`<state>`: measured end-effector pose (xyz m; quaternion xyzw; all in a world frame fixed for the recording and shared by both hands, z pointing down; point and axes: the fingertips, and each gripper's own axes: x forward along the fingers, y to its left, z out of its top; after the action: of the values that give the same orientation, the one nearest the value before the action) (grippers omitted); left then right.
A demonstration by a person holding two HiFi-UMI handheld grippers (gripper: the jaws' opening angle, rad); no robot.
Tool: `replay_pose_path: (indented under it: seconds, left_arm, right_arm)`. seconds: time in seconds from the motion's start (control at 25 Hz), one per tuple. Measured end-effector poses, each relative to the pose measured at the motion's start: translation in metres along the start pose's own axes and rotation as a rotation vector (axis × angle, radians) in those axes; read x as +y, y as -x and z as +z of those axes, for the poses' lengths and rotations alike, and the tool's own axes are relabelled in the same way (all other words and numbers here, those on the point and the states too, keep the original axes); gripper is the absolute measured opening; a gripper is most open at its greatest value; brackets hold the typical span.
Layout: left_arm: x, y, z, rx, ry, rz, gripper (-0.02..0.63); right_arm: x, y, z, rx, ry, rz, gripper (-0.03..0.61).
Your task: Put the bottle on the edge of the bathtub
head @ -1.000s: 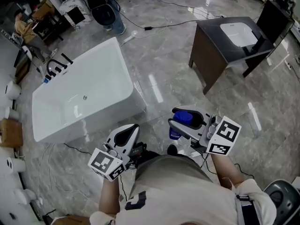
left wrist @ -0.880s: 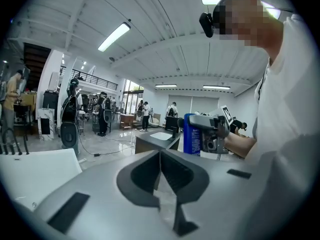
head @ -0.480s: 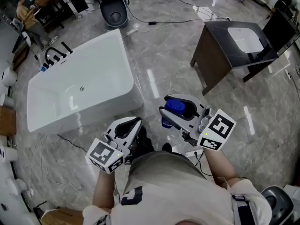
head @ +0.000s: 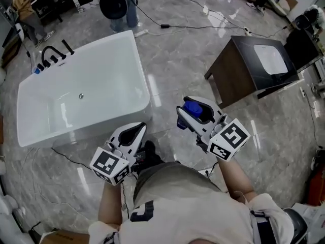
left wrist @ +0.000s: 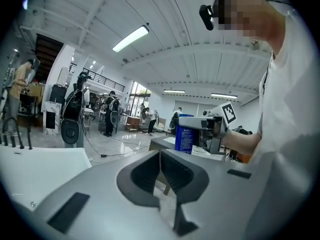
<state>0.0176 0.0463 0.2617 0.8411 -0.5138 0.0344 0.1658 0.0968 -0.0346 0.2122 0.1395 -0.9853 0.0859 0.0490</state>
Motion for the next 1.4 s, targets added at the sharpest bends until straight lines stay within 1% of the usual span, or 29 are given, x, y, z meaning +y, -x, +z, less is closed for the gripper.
replay_pose_path:
  seconds: [0.12,0.24,0.4,0.56,0.64,0.76,0.92,1.04,1.2,1.4]
  left_arm:
    - [0.042,0.008,0.008,-0.006,-0.002,0.01,0.063]
    - [0.081,0.017,0.009,-0.012,0.005,0.024,0.063]
    - [0.12,0.023,0.011,-0.014,0.018,0.049,0.063]
    - [0.155,0.027,0.021,-0.022,0.054,0.076,0.063]
    - [0.16,0.027,0.022,-0.025,0.065,0.086,0.063]
    - [0.162,0.024,0.018,-0.026,0.057,0.103,0.063]
    - [0.169,0.014,0.015,-0.017,0.048,0.149,0.063]
    - [0.176,0.004,0.015,-0.006,0.06,0.193,0.063]
    - [0.18,-0.028,0.019,0.001,0.089,0.223,0.063]
    - [0.182,-0.068,0.027,0.014,0.086,0.261,0.063]
  right_arm:
    - [-0.012,-0.038,-0.004,0.031,0.005,-0.039,0.148]
    - [-0.022,-0.073,-0.011,0.051,0.002,-0.059,0.147]
    - [-0.035,-0.112,-0.019,0.1,0.014,-0.072,0.147]
    - [-0.056,-0.15,-0.022,0.15,0.006,-0.089,0.146]
    - [-0.066,-0.158,-0.027,0.163,-0.001,-0.104,0.146]
    - [-0.078,-0.162,-0.038,0.167,-0.009,-0.112,0.146]
    - [-0.092,-0.166,-0.056,0.202,-0.014,-0.069,0.146]
    - [-0.106,-0.173,-0.063,0.213,-0.023,-0.037,0.144]
    - [-0.139,-0.181,-0.07,0.229,-0.035,-0.009,0.146]
    - [-0.182,-0.186,-0.08,0.264,-0.047,0.007,0.145]
